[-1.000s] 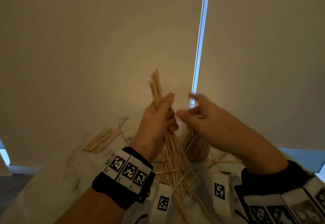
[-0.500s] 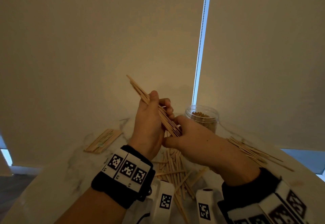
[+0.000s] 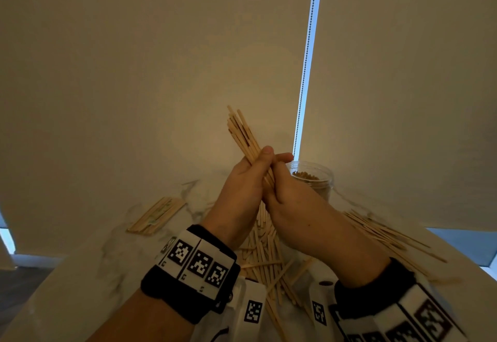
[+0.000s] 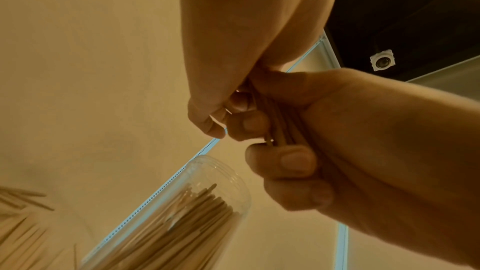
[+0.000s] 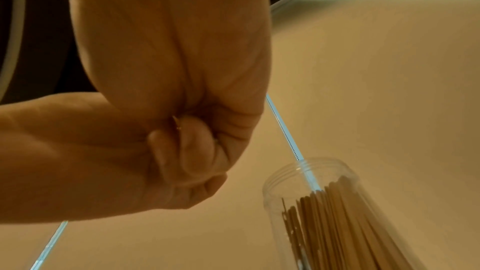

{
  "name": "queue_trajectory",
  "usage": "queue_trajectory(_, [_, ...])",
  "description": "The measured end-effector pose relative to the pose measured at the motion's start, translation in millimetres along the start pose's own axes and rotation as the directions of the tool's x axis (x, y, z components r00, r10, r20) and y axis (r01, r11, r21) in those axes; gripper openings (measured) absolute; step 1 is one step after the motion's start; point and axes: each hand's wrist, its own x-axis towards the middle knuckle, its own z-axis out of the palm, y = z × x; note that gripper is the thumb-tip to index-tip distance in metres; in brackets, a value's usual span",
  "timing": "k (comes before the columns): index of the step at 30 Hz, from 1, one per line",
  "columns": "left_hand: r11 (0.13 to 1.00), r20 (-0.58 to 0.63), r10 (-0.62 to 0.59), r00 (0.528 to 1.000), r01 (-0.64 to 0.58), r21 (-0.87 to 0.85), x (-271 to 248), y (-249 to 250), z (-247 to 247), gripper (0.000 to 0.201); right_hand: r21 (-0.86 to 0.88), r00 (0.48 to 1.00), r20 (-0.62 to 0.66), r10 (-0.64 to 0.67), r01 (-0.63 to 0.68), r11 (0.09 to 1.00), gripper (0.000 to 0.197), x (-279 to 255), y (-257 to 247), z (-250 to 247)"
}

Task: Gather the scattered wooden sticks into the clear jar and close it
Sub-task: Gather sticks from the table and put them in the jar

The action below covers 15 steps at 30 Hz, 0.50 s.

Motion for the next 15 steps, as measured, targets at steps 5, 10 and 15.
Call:
queue_trajectory(5, [0.993,-0.072,0.008,0.997,-0.017,-0.114,6.9,15.1,-12.9,0.033,-0.078,0.998,0.058,-0.024,0.028,0.997,0.019,-2.4,-1.6,-10.6])
queue_trajectory(10, [0.952,-0.316,-0.015,0.949,-0.083,-0.293,13.0,47.0,-52.1,0.035,-0.165,0.942,0.335,0.01,0.048,0.985,0.02,-13.3,-10.4,-20.3])
queue_trajectory(15, [0.978,-0.11,-0.182,0.977,0.191,0.08,4.3,45.3,-43.1,0.043,-0.239,0.958,0.287,-0.019,0.09,0.967,0.018,-12.9,-17.0,-12.9])
